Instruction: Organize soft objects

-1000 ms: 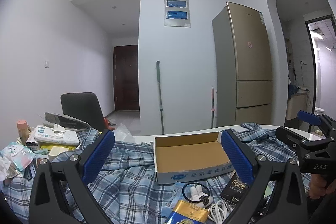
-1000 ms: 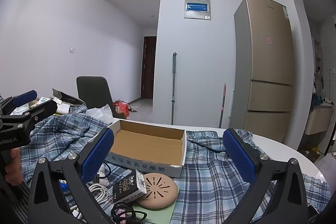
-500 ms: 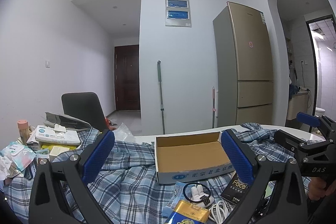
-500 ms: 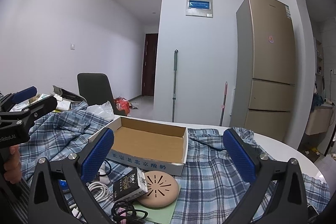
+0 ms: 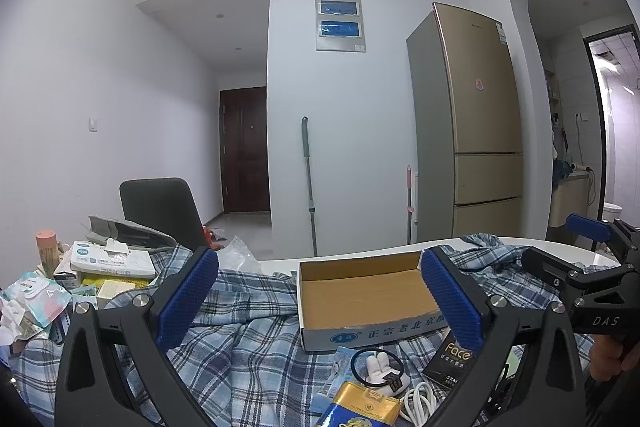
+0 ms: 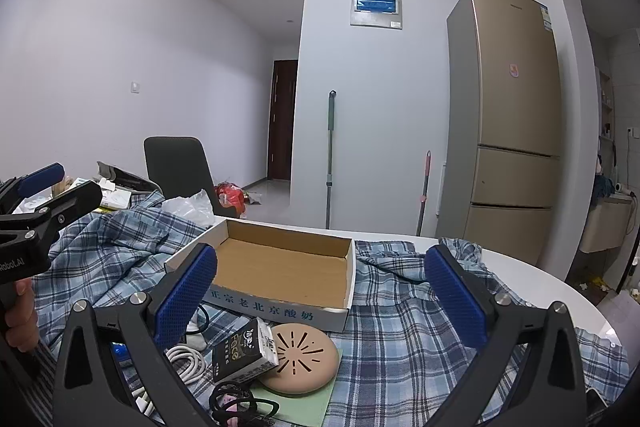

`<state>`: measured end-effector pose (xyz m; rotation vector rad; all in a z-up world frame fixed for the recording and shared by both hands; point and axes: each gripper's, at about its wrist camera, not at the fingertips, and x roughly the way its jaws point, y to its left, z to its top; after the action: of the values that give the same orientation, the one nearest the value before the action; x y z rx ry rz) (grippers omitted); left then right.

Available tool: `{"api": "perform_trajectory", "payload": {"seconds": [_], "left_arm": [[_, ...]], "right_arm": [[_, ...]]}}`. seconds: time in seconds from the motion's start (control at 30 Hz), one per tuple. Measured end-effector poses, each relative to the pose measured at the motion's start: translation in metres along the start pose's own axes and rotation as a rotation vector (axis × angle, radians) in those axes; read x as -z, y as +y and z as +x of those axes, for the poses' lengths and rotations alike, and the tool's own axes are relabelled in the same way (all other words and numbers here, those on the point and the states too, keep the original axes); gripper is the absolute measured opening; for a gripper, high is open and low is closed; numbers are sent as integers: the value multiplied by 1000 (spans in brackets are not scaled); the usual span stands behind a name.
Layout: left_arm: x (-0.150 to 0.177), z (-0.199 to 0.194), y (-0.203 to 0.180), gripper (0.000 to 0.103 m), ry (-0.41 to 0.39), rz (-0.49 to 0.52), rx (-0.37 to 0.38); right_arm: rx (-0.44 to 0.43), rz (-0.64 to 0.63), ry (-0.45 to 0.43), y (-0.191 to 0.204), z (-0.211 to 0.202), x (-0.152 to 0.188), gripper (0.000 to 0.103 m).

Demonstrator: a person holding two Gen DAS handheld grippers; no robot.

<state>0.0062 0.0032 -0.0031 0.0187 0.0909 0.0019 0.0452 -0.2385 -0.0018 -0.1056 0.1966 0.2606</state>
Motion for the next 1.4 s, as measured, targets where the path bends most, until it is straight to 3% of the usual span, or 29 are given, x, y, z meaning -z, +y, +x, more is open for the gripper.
{"api": "perform_trajectory", "payload": {"seconds": [0.3, 0.57, 0.7, 0.77, 0.87, 1.0, 1.17, 1.4], "left_arm": [[-1, -5, -4, 103, -23, 13, 10], [-18, -15, -17, 103, 26, 170, 45], [-16, -13, -16, 101, 158, 233, 66], [-14, -6, -12, 94, 253, 230, 82], [-8, 2, -9, 92, 370, 218, 114], [5, 9, -16, 80, 470, 291, 120], [28, 23, -24, 77, 619, 327, 162], [55, 36, -33, 75, 747, 389, 205]], "right_arm": [[5, 4, -10, 0, -1, 0, 103], [11, 40, -52, -9, -12, -6, 103], [5, 65, -10, -15, -11, -17, 103], [16, 71, 30, -18, -8, -22, 103], [45, 63, 114, -18, -3, -29, 103], [39, 42, 181, -17, -5, -34, 103], [55, -19, 196, -11, -15, -35, 103], [56, -33, 238, -9, -10, -28, 103]]}}
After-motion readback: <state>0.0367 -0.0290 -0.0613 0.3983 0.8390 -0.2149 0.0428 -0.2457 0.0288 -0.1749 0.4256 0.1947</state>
